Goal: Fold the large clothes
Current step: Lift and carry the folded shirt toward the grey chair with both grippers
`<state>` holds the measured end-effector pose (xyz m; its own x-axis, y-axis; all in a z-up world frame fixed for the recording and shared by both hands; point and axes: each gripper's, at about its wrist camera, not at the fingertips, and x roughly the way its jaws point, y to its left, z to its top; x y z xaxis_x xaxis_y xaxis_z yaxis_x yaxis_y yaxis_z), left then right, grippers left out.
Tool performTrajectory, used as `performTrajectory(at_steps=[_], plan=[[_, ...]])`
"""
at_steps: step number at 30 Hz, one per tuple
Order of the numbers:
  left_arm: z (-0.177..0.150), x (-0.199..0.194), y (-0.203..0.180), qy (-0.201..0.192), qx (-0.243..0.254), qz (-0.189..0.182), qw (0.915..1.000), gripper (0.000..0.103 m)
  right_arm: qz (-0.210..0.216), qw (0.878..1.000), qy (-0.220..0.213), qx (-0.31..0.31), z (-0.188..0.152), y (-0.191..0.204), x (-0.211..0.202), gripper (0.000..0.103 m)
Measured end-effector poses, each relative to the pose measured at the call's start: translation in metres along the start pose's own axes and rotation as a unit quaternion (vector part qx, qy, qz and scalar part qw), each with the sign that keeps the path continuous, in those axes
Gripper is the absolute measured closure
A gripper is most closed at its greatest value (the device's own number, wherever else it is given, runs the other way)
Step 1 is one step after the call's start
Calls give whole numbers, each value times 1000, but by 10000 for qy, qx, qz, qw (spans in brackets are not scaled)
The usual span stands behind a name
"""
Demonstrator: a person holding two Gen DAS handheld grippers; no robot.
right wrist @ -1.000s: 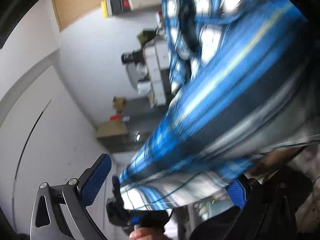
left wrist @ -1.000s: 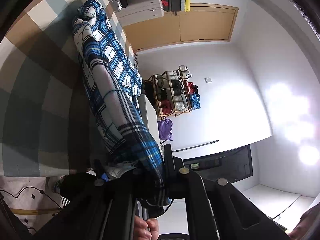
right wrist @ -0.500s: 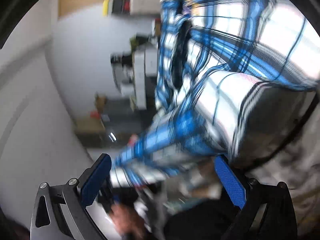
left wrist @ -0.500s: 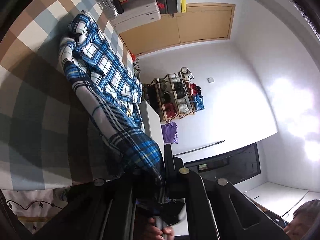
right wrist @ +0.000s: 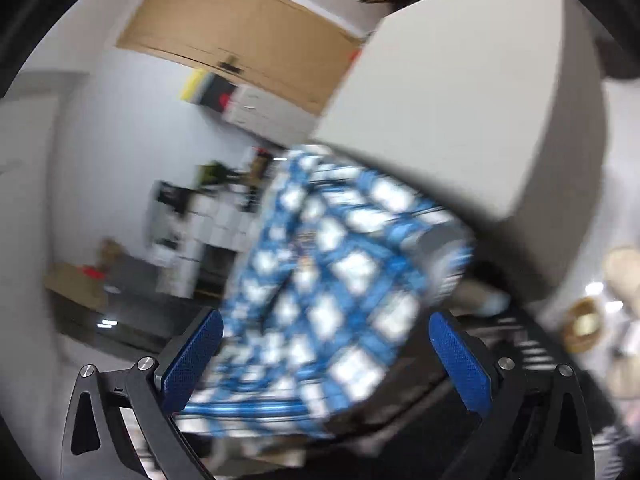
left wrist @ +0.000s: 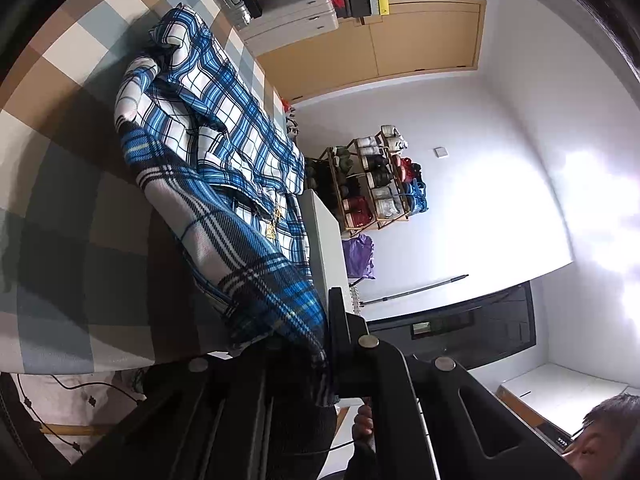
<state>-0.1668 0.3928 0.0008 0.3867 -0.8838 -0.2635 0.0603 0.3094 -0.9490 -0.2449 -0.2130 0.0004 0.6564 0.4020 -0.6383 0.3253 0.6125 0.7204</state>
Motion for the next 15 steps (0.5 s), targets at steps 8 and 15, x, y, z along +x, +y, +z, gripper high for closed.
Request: performTrajectory(at_steps=[8, 15], plan=[[1, 4, -1, 84, 24, 42, 10000, 101, -23, 9984, 433, 355, -11, -52, 51, 0], [3, 6, 7, 143, -73, 46, 9999, 101, -638, 9975, -244, 164, -8, -48, 70, 0]])
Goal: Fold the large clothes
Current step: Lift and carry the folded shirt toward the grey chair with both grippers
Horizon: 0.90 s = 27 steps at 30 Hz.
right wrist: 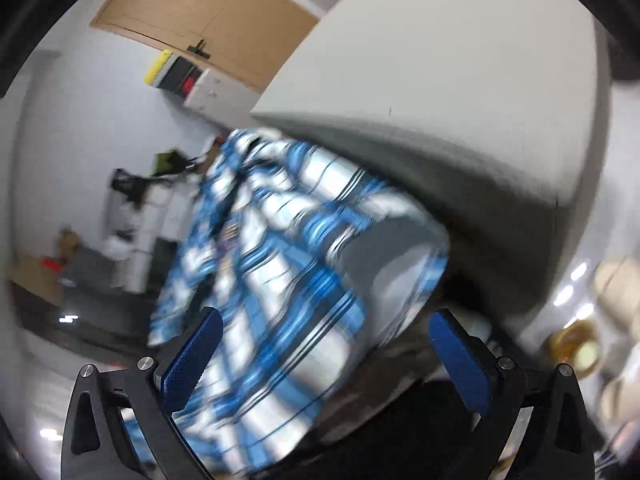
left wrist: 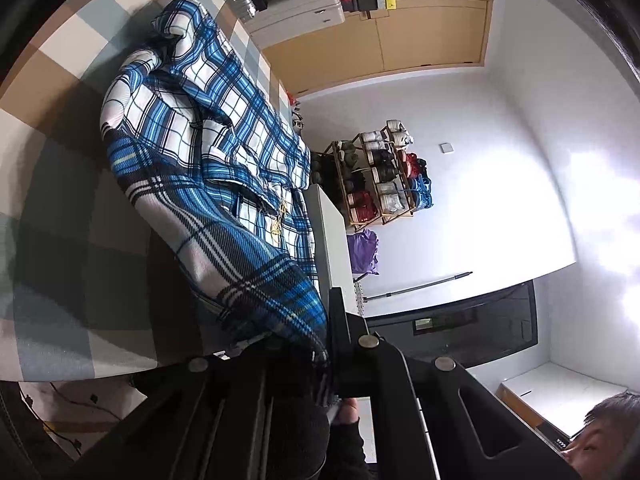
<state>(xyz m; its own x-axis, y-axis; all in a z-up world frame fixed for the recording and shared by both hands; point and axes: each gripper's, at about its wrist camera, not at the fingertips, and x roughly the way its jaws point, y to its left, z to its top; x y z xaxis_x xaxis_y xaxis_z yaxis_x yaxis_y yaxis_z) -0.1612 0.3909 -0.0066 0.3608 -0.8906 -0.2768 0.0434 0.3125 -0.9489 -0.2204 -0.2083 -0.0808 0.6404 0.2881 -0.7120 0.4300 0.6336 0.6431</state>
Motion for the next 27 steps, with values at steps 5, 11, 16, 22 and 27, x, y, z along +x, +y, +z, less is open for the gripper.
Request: performTrajectory(at_steps=[5, 11, 16, 22, 27], plan=[[1, -3, 5, -1, -38, -29, 10000, 101, -177, 9986, -92, 495, 5, -18, 15, 0], [0, -8, 15, -29, -137, 17, 9999, 101, 225, 9941, -717, 788, 3, -34, 19, 0], [-1, -10, 20, -84, -221, 64, 9997, 101, 123, 9916, -1107, 658, 1, -37, 18, 0], [-2, -13, 23, -149, -238, 174, 9995, 101, 42, 9942, -1062, 150, 0, -30, 15, 21], [-2, -17, 32, -229, -284, 328, 9988, 101, -81, 9923, -1147, -470, -5, -14, 7, 72]])
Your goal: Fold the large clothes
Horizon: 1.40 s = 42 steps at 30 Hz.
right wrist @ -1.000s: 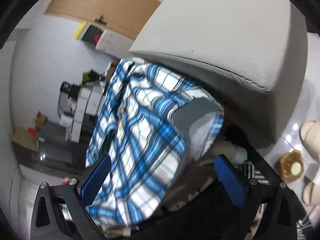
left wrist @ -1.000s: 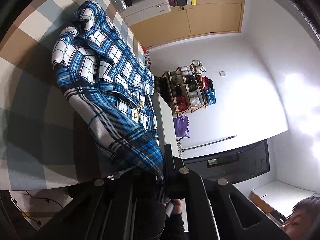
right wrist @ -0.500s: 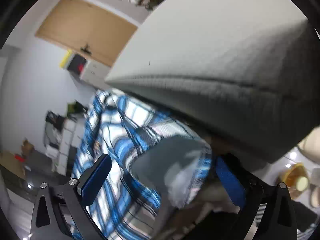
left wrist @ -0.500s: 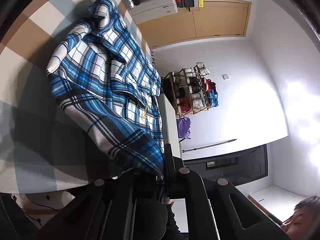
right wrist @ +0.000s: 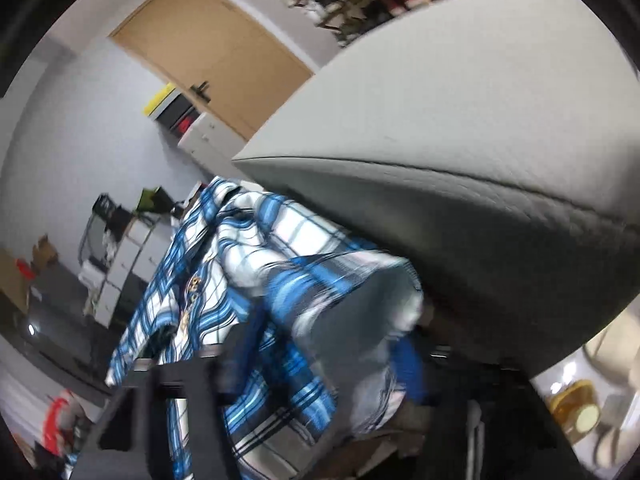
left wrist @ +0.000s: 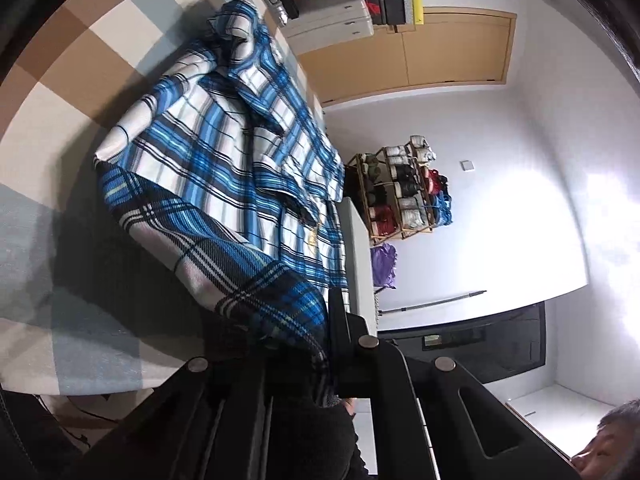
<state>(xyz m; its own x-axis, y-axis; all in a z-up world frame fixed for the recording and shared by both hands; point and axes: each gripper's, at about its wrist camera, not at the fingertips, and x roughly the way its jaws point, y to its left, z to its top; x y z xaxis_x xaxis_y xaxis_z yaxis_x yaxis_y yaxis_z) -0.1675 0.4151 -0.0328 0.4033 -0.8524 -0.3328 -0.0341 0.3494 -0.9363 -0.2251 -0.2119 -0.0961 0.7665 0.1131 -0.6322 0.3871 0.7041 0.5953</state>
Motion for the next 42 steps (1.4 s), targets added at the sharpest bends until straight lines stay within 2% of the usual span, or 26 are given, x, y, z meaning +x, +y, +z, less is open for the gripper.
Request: performTrajectory(at_steps=[1, 7, 11, 18, 21, 25, 27, 29, 30, 33, 35, 37, 42], plan=[[1, -1, 2, -17, 3, 71, 10000, 101, -16, 10000, -12, -89, 0, 2, -2, 83], [2, -6, 16, -75, -77, 237, 9997, 101, -39, 9998, -4, -187, 3, 1, -6, 99], [2, -8, 18, -110, -91, 336, 9993, 101, -68, 9976, -194, -664, 3, 20, -11, 100], [1, -7, 21, -148, -100, 740, 9971, 101, 290, 9924, -328, -1149, 13, 51, -16, 101], [2, -5, 24, -78, -150, 771, 9969, 101, 484, 9893, -329, -1340, 16, 64, -18, 101], [2, -1, 25, -12, -147, 860, 9962, 101, 403, 9890, -64, -1423, 16, 66, -5, 99], [2, -2, 27, -6, -214, 891, 9958, 92, 360, 9917, 226, -1211, 16, 55, 7, 97], [1, -2, 29, -13, -296, 896, 9955, 59, 356, 9945, 325, -929, 16, 44, 11, 97], [0, -3, 30, -4, -327, 896, 9954, 54, 329, 9958, 373, -773, 17, 38, 14, 96], [-1, -2, 27, 109, -207, 917, 9955, 53, 300, 9973, 415, -519, 18, 28, 16, 91], [-2, 2, 28, 164, -223, 986, 9947, 53, 373, 9971, 504, -437, 19, 27, 20, 79], [0, 4, 31, 179, -310, 1031, 9940, 53, 393, 9970, 458, -490, 20, 29, 21, 75], [1, 8, 34, 227, -379, 1002, 9940, 53, 374, 9965, 452, -598, 23, 37, 28, 71]])
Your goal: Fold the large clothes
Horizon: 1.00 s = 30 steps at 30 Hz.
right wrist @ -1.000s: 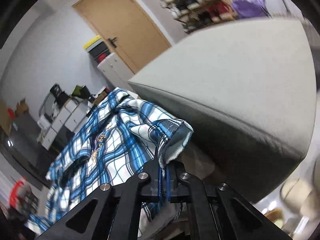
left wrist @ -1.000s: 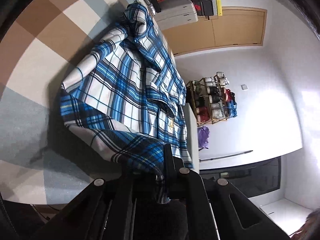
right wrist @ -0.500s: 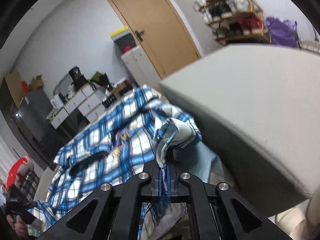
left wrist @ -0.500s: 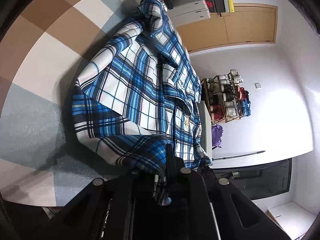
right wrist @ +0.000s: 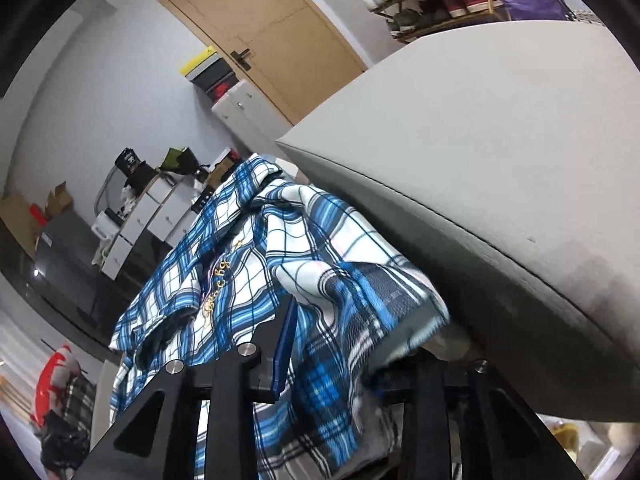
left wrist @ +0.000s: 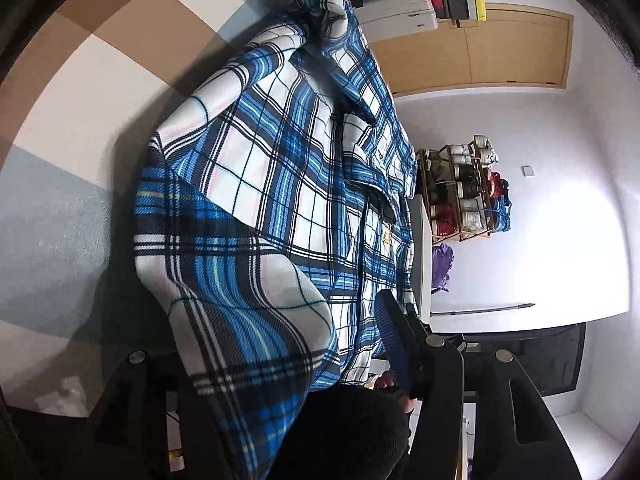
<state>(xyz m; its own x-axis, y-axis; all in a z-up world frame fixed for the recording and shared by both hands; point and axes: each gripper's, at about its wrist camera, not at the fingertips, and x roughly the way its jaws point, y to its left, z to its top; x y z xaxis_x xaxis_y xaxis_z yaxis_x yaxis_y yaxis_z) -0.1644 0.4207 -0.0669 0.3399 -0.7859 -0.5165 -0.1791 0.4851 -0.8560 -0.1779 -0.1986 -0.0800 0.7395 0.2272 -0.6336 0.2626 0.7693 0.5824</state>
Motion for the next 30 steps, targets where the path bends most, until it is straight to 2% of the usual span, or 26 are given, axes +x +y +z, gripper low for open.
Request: performTrajectory(at_steps=[1, 2, 3, 4, 7, 12, 18, 22, 28, 30], plan=[[0, 0, -1, 8, 34, 19, 10000, 54, 42, 10000, 24, -20, 1, 1, 2, 77], [-1, -3, -1, -73, 87, 105, 9999, 65, 65, 10000, 61, -38, 1, 1, 3, 94], [-2, -5, -5, -139, 208, 175, 9995, 77, 61, 9999, 64, -57, 2, 1, 3, 101], [-4, -5, -8, -104, 322, 224, 9992, 103, 78, 9999, 12, -80, 3, 1, 0, 101], [-11, -2, -13, -40, 564, 491, 9972, 103, 140, 9995, -146, -248, 5, 6, -13, 101], [-26, -5, 4, -25, 243, 437, 9987, 103, 225, 9979, -330, -517, 14, 21, -38, 102], [-49, -21, 7, -65, 207, 217, 9995, 103, 155, 9971, -525, -532, 9, 16, -68, 102], [-60, -29, 7, 13, 161, -14, 9999, 103, 140, 9983, -408, -387, 0, 5, -82, 102], [-42, -30, -2, 83, 115, -297, 9995, 103, 317, 9977, -315, -501, 12, 13, -98, 102], [-27, -31, -4, -30, -179, -703, 9974, 103, 399, 9973, -292, -535, 25, 24, -96, 101]])
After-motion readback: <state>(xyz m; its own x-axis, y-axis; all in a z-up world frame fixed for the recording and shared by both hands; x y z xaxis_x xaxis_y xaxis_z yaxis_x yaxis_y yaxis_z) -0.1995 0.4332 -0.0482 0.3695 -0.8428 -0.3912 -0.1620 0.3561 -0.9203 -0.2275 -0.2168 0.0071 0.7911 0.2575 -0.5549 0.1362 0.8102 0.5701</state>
